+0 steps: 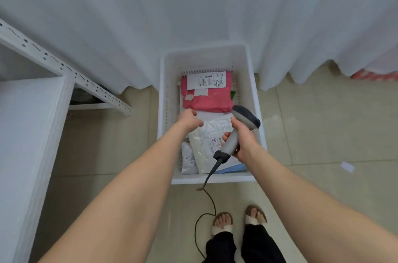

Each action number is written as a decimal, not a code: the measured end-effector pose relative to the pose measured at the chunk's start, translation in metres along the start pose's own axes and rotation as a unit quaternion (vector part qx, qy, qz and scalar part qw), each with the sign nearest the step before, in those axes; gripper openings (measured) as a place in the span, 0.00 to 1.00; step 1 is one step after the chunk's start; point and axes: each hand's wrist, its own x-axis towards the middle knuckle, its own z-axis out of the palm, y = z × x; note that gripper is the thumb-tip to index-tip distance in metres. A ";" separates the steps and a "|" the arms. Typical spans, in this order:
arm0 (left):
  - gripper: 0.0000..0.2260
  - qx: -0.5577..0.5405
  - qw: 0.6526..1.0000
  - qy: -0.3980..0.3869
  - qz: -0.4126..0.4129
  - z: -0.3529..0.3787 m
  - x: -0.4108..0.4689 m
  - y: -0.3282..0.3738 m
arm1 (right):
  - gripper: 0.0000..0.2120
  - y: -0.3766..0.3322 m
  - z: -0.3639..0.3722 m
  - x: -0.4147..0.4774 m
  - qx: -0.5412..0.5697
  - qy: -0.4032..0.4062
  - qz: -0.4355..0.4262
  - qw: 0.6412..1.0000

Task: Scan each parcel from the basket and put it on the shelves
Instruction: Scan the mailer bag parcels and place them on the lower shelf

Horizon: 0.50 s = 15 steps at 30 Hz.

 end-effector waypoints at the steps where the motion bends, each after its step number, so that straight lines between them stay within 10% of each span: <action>1: 0.27 0.013 1.000 -0.006 -0.003 0.012 0.016 -0.004 | 0.13 0.003 -0.003 0.018 -0.001 0.008 0.003 1.000; 15: 0.46 0.264 0.964 -0.019 -0.026 0.141 0.220 -0.063 | 0.15 0.048 -0.025 0.245 -0.015 -0.029 0.052 0.998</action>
